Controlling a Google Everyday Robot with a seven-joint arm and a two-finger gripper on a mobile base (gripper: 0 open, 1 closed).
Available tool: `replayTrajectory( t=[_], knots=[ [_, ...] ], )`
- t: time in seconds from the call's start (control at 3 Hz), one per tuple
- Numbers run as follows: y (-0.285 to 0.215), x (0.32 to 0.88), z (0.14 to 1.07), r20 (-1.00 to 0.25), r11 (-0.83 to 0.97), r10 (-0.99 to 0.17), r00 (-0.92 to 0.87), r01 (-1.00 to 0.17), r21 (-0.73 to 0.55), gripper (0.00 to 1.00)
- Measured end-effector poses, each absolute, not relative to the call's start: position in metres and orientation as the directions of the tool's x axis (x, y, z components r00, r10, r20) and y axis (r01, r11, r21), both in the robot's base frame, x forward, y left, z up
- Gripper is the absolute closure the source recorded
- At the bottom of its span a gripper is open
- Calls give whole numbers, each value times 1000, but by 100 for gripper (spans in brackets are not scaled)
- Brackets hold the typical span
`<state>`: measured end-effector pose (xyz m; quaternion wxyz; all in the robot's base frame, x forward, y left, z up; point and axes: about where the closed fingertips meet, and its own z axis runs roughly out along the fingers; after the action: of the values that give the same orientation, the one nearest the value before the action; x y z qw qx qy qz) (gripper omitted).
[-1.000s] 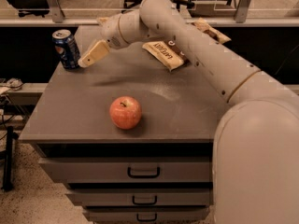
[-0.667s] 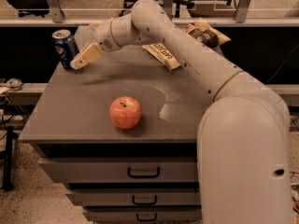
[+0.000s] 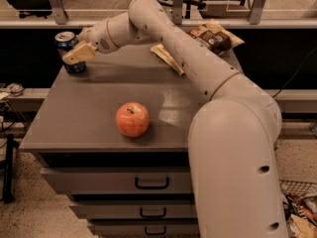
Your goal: Pick pepsi can
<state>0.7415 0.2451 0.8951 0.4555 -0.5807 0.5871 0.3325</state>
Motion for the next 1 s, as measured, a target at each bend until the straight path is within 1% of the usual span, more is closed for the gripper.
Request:
replayTrajectory(
  t=[0.67,1.0],
  knots=[
    [258,729,903,-935,54,-349,69,-994,-93,85],
    [244,725,921,-942,76,-324,88,-990,-119,100]
  ],
)
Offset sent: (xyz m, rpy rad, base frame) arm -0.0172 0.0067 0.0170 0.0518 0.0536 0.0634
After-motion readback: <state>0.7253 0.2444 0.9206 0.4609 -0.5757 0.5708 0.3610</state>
